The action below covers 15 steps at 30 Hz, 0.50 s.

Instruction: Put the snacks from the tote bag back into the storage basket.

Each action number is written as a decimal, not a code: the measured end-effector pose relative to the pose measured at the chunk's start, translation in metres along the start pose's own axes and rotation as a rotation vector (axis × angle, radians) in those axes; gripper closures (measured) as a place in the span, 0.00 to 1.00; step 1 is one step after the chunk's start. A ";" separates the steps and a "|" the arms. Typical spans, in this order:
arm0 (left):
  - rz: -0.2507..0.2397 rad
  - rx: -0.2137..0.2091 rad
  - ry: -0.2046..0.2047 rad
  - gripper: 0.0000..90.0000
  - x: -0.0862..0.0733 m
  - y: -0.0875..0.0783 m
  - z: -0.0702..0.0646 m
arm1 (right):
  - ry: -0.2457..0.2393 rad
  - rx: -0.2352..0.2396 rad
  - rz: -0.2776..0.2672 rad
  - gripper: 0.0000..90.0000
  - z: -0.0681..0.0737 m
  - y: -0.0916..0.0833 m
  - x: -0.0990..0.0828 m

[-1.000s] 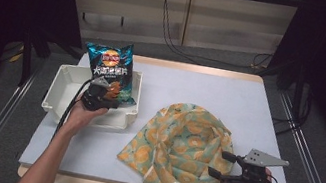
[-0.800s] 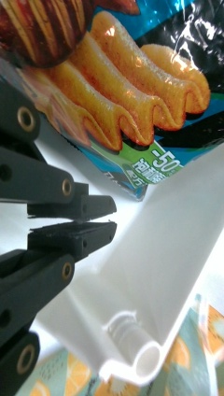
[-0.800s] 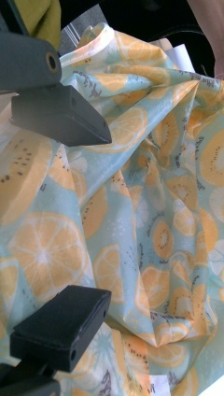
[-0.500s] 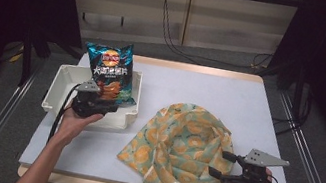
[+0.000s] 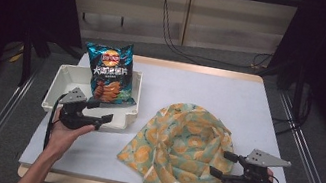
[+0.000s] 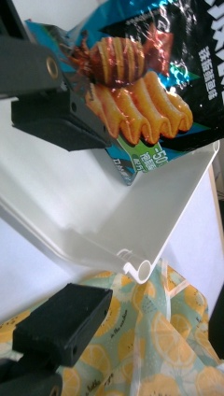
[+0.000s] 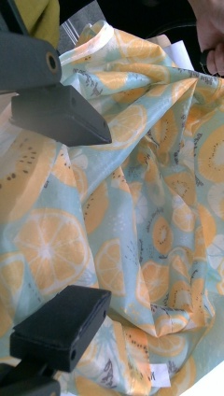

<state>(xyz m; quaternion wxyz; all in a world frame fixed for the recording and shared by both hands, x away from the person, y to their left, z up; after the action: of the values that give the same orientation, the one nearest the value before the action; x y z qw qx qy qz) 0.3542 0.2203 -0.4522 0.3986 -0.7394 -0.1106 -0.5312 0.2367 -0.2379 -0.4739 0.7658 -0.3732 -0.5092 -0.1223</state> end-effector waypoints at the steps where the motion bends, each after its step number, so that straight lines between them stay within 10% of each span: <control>1: -0.008 0.021 0.004 0.21 -0.003 -0.002 -0.001 | 0.000 0.000 0.001 0.23 0.000 0.000 0.000; 15: -0.103 0.050 0.002 0.11 -0.032 -0.030 -0.030 | 0.006 -0.013 -0.011 0.23 -0.002 -0.005 0.000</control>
<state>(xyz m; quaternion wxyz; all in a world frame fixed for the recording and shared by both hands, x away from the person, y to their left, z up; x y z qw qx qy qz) 0.3024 0.2270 -0.4625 0.3894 -0.7220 -0.1613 -0.5487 0.2356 -0.2427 -0.4724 0.7642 -0.3751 -0.5080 -0.1310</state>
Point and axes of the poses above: each handheld gripper's, and its own axes: y roughly forward along the jaws, x roughly out of its top, z roughly to its left, the point moved 4 cm from there along y, roughly forward along the jaws
